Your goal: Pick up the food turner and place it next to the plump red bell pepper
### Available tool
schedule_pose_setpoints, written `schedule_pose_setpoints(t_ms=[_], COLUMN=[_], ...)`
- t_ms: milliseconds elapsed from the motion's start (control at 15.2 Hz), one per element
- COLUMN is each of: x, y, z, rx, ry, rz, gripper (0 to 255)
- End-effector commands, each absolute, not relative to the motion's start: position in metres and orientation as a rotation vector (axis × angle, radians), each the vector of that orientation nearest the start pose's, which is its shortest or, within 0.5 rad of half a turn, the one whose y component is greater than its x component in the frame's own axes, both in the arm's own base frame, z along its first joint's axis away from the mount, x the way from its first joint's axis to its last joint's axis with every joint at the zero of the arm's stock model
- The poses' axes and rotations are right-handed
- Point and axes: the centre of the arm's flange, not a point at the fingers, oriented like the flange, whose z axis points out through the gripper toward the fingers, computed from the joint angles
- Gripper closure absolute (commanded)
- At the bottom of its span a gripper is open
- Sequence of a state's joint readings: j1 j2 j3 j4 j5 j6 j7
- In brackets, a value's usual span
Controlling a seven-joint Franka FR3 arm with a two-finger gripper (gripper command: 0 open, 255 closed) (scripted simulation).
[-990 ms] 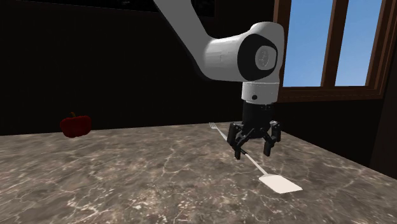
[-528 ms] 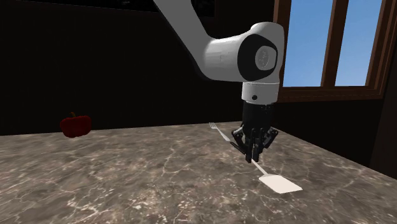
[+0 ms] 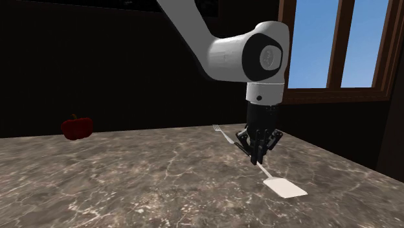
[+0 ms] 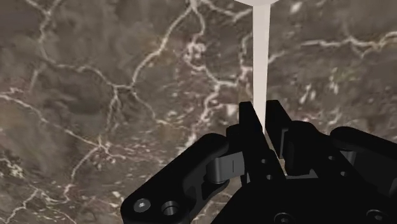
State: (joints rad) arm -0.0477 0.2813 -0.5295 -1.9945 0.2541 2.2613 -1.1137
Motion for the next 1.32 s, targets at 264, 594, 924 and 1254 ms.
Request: schedule_pose_setpoints(t_ms=[264,594,924,1254], x=[0.512,0.512,0.512,0.512], y=[-0.312,-0.312,-0.312,-0.312], z=[0.37,0.397,0.423,0.449], rx=[-3.065,-3.065,-3.065,-3.065], ry=[-0.615,-0.615,-0.615,-0.615], rz=[-0.102,-0.102,-0.102,-0.102], gripper=[255,255,255,255])
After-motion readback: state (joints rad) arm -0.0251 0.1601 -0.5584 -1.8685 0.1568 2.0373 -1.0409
